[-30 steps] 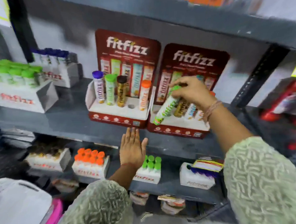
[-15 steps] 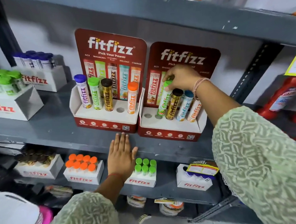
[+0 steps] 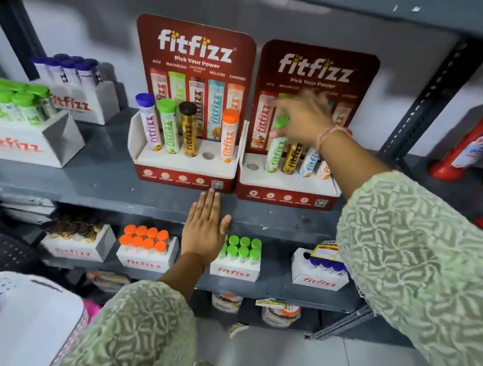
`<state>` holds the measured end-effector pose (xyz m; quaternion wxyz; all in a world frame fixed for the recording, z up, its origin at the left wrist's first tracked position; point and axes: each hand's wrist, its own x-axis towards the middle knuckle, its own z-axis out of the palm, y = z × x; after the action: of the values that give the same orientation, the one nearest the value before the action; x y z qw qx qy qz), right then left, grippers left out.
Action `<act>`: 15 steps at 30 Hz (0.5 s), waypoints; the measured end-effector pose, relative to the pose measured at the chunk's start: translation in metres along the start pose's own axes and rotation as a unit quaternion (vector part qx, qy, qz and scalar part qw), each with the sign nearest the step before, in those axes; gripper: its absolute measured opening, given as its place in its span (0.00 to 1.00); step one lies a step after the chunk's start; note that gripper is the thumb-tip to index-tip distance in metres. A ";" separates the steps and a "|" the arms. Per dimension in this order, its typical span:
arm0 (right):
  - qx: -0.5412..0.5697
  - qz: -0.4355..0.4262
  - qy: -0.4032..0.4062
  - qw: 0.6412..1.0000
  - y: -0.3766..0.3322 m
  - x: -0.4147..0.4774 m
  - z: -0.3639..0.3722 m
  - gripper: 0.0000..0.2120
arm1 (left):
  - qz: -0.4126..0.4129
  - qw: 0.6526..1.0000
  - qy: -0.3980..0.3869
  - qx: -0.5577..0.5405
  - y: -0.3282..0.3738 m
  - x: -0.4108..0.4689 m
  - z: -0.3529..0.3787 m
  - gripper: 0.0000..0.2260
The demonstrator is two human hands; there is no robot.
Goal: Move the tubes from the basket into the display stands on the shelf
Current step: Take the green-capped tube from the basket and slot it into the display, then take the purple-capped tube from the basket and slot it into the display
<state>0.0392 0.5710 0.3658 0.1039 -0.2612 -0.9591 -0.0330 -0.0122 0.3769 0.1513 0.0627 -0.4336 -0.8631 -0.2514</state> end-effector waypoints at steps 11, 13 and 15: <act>0.213 -0.386 0.034 0.897 -0.244 -0.081 0.165 0.10 | -0.339 0.932 0.104 0.074 -0.160 -0.200 -0.047 0.30; 0.207 -0.436 -0.055 0.874 -0.298 -0.095 0.191 0.12 | -0.415 0.900 0.097 0.091 -0.181 -0.244 -0.049 0.31; 0.206 -0.462 -0.113 0.855 -0.345 -0.109 0.215 0.11 | -0.469 0.874 0.084 0.095 -0.194 -0.277 -0.050 0.32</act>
<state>-0.0841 0.2452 0.1288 0.0190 0.2378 -0.9593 0.1509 0.0015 0.0573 0.0301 0.0506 0.0531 -0.9763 -0.2036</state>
